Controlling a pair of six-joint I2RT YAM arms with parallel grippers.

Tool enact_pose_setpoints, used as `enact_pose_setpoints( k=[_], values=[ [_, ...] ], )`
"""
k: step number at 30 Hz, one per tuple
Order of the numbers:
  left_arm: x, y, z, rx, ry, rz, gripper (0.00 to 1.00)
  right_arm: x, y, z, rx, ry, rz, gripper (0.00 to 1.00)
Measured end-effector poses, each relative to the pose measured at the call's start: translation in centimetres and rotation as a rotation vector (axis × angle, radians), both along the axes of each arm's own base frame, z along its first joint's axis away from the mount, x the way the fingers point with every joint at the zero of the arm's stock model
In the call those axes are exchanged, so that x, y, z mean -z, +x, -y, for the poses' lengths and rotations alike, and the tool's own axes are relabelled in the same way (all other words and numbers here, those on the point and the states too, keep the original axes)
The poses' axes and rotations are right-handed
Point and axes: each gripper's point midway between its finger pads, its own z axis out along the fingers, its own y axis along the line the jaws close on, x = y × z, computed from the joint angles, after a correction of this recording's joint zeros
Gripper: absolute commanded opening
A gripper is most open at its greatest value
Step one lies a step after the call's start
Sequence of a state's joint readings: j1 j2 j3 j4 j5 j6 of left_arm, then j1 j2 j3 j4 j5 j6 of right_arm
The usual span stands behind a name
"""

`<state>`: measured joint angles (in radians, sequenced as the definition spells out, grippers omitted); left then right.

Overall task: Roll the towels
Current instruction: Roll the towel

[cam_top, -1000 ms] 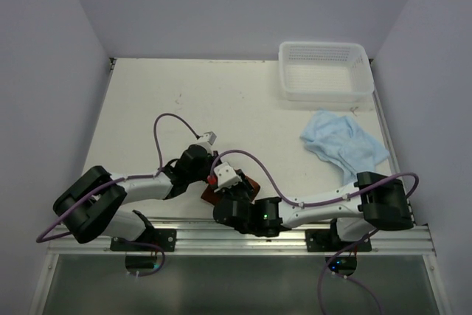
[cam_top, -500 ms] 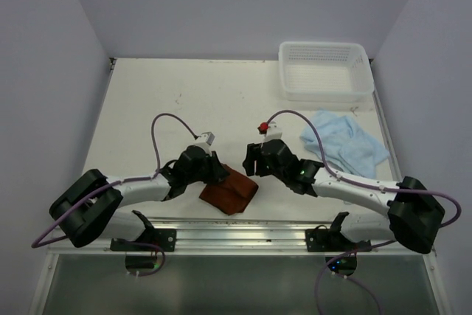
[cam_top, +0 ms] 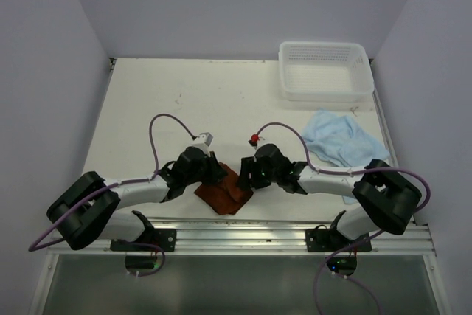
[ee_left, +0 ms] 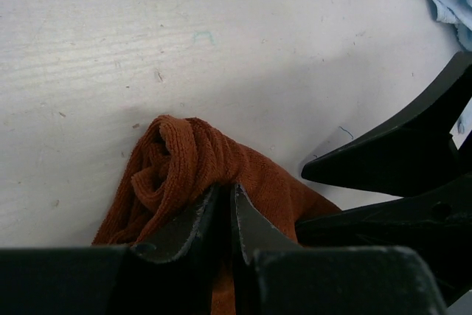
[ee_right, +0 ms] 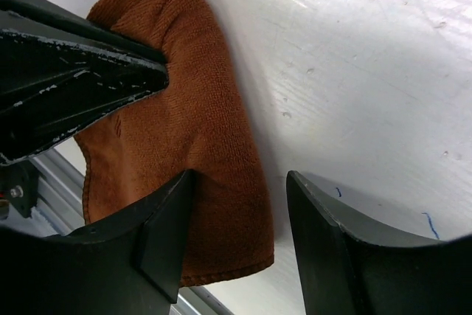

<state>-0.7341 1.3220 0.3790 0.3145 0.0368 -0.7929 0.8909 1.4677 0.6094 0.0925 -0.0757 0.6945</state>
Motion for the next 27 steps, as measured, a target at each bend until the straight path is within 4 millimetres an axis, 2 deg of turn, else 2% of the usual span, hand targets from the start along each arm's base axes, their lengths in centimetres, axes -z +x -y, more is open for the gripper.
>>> enact_pose_setpoints(
  k=[4,8,14,21,27],
  values=[
    [0.1,0.1,-0.2,-0.012,0.009,0.001,0.14,0.1,-0.6,-0.3,-0.009,0.044,-0.019,0.49],
    [0.2,0.2,-0.3,-0.027,0.014,-0.002,0.14,0.1,-1.1,-0.7,-0.018,0.085,-0.037,0.36],
    [0.3,0.4,-0.4,-0.044,0.021,-0.003,0.14,-0.4,-1.6,-1.3,-0.042,0.127,-0.057,0.01],
    [-0.3,0.9,-0.5,-0.06,0.059,-0.02,0.2,-1.3,-0.9,-0.5,-0.036,0.084,0.034,0.0],
    [-2.0,3.2,-1.5,-0.108,0.121,0.014,0.25,-2.4,0.4,1.2,0.001,-0.032,0.194,0.0]
  ],
)
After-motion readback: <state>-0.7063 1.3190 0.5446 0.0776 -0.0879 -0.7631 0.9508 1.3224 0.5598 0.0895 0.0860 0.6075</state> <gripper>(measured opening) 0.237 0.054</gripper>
